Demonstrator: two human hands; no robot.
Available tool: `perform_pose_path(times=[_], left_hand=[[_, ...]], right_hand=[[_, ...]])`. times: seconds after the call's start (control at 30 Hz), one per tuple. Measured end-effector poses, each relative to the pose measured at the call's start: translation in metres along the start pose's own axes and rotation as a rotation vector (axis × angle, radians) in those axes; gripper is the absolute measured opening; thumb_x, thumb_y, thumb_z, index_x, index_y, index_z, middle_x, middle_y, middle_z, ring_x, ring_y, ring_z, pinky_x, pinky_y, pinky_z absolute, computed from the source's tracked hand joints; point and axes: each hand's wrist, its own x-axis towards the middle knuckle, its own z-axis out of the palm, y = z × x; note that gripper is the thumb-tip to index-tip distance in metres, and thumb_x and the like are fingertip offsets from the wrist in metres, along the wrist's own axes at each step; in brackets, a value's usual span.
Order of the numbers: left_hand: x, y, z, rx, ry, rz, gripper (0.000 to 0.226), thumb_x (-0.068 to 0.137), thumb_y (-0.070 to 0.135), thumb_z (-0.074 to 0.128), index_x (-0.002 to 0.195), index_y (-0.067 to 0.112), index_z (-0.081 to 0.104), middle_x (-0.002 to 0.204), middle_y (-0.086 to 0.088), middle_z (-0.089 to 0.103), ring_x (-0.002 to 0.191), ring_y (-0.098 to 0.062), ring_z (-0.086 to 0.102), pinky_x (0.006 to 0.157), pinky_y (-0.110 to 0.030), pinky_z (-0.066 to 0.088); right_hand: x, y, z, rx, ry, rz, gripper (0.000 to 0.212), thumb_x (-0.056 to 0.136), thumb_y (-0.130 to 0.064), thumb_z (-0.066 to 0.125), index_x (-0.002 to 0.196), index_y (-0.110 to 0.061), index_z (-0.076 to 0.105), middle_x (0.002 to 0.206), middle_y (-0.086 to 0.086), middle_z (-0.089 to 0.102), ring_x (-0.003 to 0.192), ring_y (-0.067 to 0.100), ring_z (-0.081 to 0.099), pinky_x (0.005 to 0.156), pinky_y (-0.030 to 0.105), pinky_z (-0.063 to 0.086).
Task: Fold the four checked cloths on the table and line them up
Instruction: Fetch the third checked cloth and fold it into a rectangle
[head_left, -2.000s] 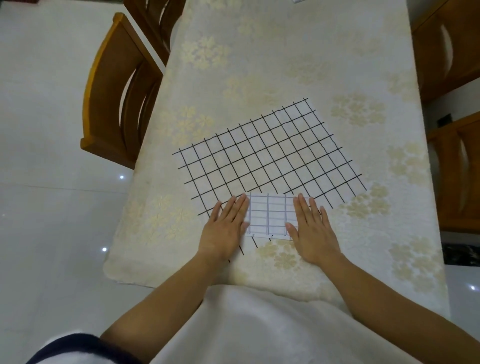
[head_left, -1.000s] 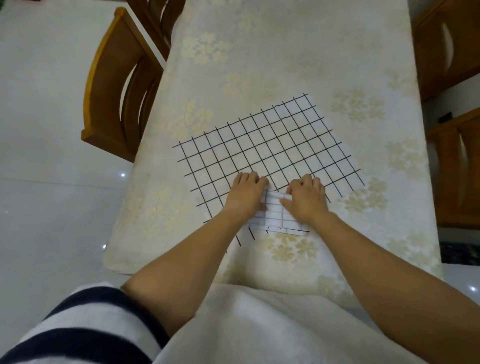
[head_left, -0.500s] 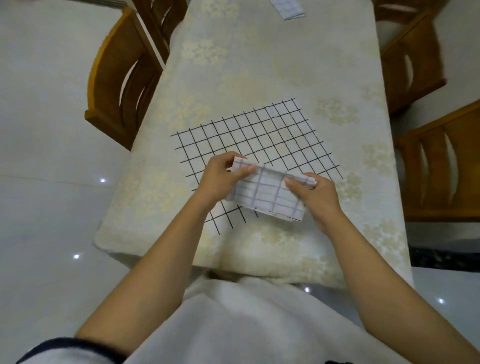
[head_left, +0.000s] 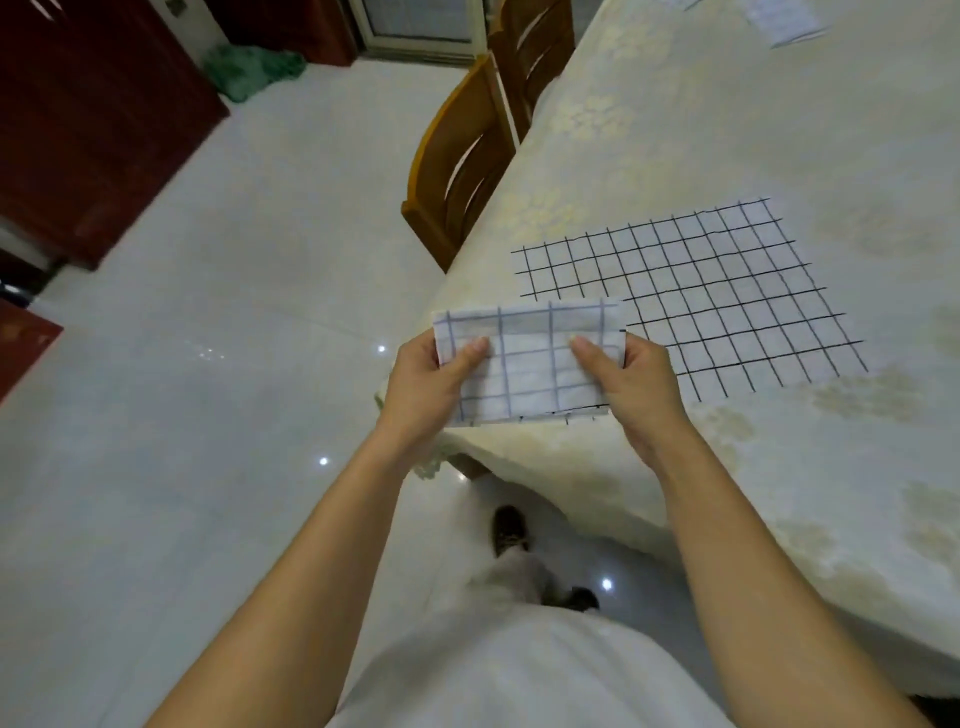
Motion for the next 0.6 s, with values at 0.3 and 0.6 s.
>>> perform_pose_path(times=[0.3, 0.6], left_hand=[[-0.013, -0.017, -0.046, -0.050, 0.012, -0.003, 0.015, 0.098, 0.033, 0.061, 0.112, 0.032, 0.067, 0.101, 0.018, 0.074, 0.094, 0.004, 0.069, 0.068, -0.013, 0.055], [0.013, -0.029, -0.200, -0.060, 0.124, 0.090, 0.031, 0.101, 0.026, 0.056, 0.132, 0.026, 0.051, 0.118, 0.006, 0.062, 0.100, -0.016, 0.066, 0.064, -0.032, 0.063]], right_hand=[[-0.017, -0.011, 0.042, -0.040, 0.035, -0.008, 0.019, 0.090, -0.034, 0.071, 0.088, -0.015, 0.073, 0.084, -0.001, 0.077, 0.084, 0.018, 0.073, 0.080, 0.045, 0.061], [0.002, -0.051, 0.218, -0.144, 0.024, -0.122, 0.022, 0.095, -0.036, 0.063, 0.106, -0.019, 0.069, 0.095, -0.003, 0.074, 0.089, 0.013, 0.070, 0.070, 0.028, 0.058]])
